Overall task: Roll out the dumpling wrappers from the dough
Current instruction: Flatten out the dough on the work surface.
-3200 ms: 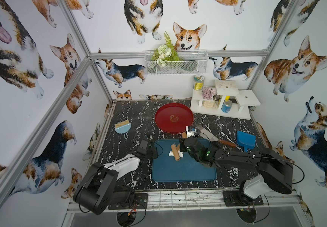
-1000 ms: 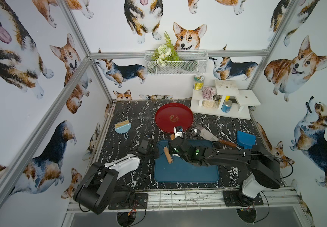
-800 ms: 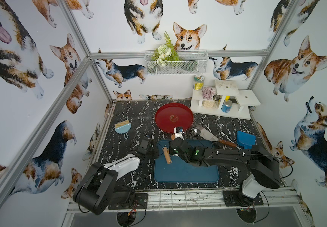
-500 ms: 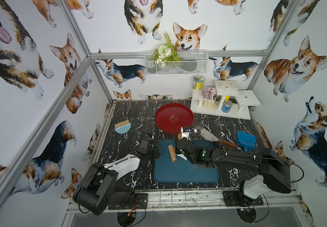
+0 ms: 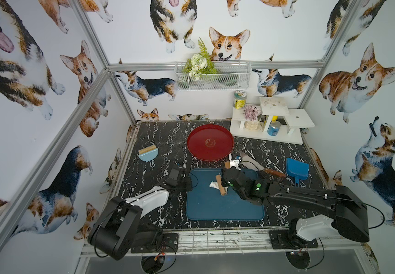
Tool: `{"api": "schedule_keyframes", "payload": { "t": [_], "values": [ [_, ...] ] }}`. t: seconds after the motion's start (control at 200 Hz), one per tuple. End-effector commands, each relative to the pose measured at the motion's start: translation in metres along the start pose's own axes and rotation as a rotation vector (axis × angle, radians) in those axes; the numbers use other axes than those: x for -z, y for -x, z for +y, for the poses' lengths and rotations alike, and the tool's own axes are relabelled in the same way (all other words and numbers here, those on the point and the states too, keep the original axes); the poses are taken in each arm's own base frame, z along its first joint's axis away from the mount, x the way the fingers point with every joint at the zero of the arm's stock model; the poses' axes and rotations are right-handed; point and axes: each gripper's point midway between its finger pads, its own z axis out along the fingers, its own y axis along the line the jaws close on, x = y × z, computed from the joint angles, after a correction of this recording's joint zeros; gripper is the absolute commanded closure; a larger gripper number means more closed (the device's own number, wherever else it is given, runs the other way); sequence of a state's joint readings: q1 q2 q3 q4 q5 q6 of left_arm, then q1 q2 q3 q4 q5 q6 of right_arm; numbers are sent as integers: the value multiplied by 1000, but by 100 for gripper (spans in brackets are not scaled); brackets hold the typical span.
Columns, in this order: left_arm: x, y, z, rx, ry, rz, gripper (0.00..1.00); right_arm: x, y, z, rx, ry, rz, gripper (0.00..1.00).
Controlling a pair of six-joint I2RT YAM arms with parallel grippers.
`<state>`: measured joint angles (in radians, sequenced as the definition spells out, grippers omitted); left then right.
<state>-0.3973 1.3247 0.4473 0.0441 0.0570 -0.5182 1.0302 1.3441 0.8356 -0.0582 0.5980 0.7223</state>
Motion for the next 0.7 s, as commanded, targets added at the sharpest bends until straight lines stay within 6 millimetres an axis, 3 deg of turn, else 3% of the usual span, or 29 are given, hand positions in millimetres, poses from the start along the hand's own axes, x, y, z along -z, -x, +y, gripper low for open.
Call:
{"api": "schedule_keyframes", "payload": {
  "t": [0.0, 0.175, 0.335, 0.365, 0.52, 0.561, 0.696],
  "values": [
    [0, 6, -2, -15, -5, -24, 100, 5, 6, 4, 56, 69, -29, 100],
    [-2, 10, -10, -45, -33, -17, 100, 28, 18, 25, 232, 280, -136, 100],
    [-6, 17, -17, -73, -52, -8, 100, 41, 33, 31, 366, 358, -230, 100],
    [-7, 18, -18, -76, -57, -8, 100, 49, 43, 33, 365, 388, -257, 100],
    [-11, 23, -23, -92, -66, 0, 100, 45, 56, 35, 439, 423, -267, 100],
    [-13, 23, -24, -93, -69, 4, 100, 33, 47, 36, 477, 431, -232, 100],
    [-15, 22, -23, -94, -67, 11, 100, 22, 36, 42, 536, 507, -184, 100]
  ]
}}
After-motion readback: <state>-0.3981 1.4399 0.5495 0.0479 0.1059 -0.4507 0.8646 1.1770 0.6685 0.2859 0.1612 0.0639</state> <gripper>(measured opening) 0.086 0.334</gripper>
